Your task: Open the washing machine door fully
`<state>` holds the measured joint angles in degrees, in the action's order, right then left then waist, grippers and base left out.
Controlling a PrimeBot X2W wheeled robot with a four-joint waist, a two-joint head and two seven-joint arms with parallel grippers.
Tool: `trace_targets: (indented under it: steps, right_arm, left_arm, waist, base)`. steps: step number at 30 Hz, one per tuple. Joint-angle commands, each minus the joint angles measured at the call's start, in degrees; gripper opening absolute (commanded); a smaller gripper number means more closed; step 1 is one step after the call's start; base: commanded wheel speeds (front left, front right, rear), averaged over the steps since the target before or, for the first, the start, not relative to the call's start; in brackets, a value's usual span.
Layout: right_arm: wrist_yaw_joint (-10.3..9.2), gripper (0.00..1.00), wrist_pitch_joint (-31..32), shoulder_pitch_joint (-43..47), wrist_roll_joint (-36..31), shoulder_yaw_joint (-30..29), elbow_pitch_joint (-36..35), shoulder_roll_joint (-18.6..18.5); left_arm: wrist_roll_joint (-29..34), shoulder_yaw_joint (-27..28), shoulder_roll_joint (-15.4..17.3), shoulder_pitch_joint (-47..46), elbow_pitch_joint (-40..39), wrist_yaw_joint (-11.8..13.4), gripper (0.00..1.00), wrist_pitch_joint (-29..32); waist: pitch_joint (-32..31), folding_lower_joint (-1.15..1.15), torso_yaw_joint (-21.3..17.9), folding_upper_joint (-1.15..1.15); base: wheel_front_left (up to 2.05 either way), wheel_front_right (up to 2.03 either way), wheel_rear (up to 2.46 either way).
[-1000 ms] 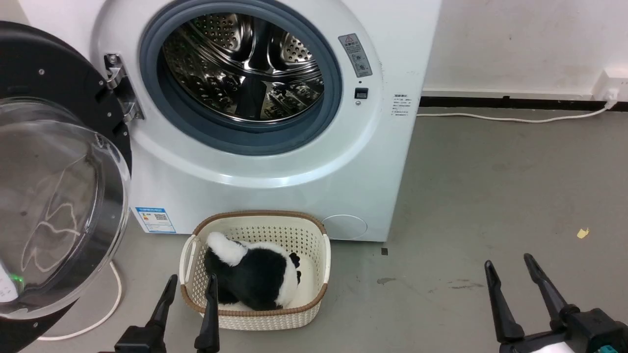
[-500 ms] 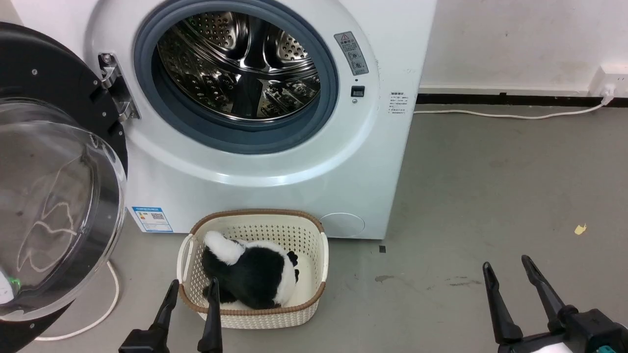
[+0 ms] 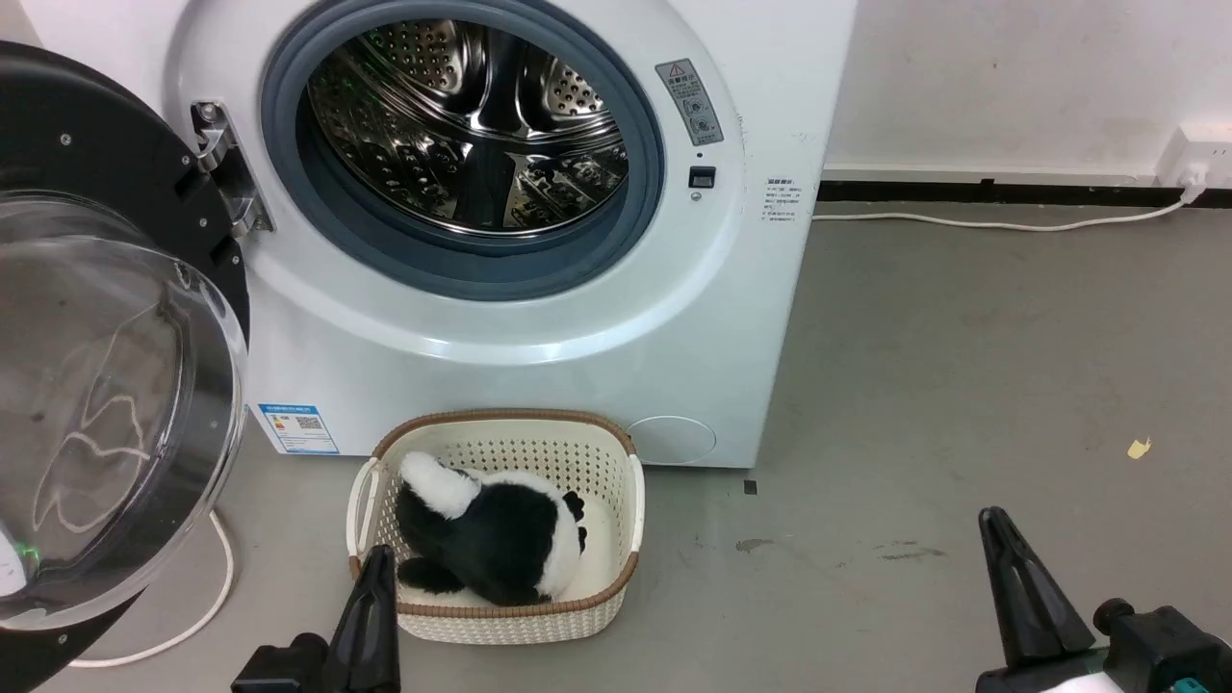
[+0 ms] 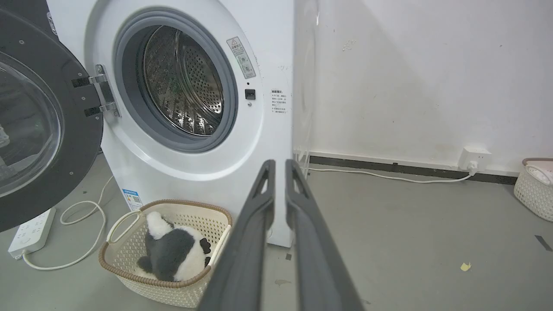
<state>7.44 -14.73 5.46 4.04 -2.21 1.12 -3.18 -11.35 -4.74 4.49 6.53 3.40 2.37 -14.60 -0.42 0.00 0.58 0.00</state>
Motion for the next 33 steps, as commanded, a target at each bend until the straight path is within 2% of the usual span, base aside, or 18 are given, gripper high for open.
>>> trace_targets:
  steps: [1, 33]
  right_arm:
    - [0.00, 0.00, 0.1, 0.0, 0.0, 0.0, 0.0, 0.0]
    - [0.01, 0.00, 4.5, -1.7, -1.2, 0.7, -0.3, 0.1]
  left_arm:
    - [0.1, 0.0, 0.0, -0.1, 0.0, 0.0, 0.00, 0.1]
    - [3.5, 1.4, -0.5, -2.0, -1.0, -0.7, 0.00, 4.4]
  waist:
    - [0.0, 0.00, 0.0, 0.00]
    - [0.1, 0.00, -0.2, 0.00]
  base:
    - [0.00, 0.00, 0.00]
    - [0.00, 0.00, 0.00]
